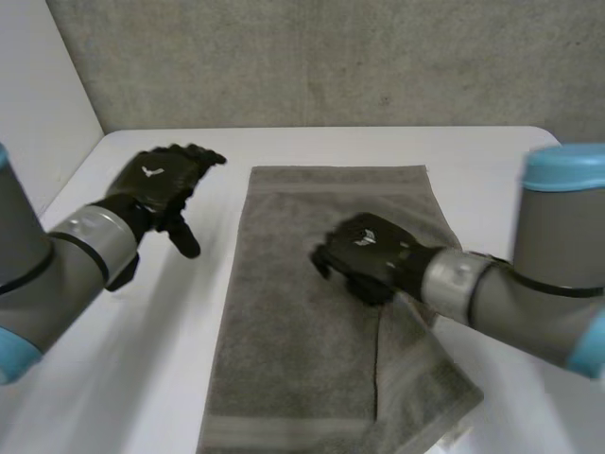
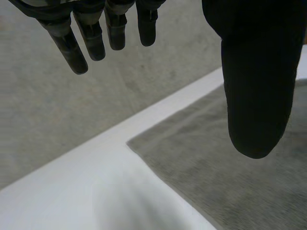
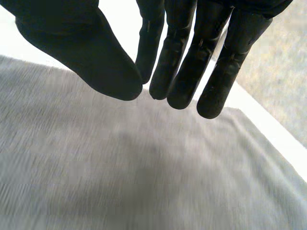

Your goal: Fold the towel.

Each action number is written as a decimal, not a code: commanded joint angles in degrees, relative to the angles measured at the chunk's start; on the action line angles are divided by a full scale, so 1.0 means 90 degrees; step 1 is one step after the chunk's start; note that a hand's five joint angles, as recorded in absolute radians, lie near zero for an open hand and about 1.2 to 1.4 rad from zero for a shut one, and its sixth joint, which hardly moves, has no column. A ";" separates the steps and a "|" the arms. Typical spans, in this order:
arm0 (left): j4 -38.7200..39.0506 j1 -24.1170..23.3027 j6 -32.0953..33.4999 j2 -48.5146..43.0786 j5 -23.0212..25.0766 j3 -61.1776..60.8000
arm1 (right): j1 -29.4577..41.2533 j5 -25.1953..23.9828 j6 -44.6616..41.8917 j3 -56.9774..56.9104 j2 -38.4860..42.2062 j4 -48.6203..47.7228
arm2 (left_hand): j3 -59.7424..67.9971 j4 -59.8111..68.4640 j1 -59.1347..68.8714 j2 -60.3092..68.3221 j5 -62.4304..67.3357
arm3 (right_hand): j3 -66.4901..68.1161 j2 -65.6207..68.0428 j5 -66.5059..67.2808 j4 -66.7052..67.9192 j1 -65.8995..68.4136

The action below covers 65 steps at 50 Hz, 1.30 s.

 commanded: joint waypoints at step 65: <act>0.0006 0.0487 -0.0447 0.0288 0.0033 -0.0371 | -0.1324 -0.0505 -0.3327 0.1640 0.0446 -0.0533 | 0.0114 0.0113 0.0116 0.0117 0.0037 | -0.0728 -0.0692 -0.0654 -0.0775 0.2598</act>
